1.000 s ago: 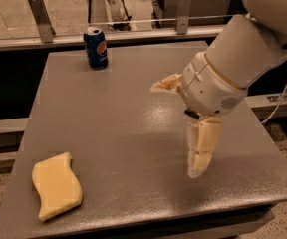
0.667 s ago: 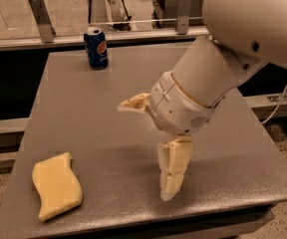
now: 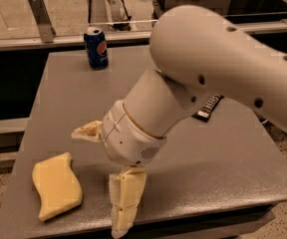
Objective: Move sponge near rxbar chocolate
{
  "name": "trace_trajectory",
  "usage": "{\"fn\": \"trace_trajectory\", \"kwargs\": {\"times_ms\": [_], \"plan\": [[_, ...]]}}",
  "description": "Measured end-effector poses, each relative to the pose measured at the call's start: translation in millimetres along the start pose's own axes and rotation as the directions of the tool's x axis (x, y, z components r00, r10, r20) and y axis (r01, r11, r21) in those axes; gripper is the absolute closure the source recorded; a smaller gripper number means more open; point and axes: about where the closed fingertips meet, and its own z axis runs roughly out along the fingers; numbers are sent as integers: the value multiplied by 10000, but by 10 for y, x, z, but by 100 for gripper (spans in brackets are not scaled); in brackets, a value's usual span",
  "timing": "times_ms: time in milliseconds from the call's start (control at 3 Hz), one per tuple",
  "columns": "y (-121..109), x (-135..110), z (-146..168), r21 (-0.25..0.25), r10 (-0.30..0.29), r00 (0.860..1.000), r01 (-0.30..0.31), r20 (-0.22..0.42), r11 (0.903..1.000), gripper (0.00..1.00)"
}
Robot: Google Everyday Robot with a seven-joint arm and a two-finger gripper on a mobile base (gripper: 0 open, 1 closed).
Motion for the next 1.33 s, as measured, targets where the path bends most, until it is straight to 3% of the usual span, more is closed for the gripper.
{"fn": "trace_trajectory", "kwargs": {"times_ms": [333, 1000, 1333], "plan": [[-81, -31, 294, 217, 186, 9997, -189, 160, 9996, 0], [-457, -64, 658, 792, 652, 9973, -677, 338, 9946, 0], [-537, -80, 798, 852, 947, 9944, -984, 464, 9915, 18]]}}
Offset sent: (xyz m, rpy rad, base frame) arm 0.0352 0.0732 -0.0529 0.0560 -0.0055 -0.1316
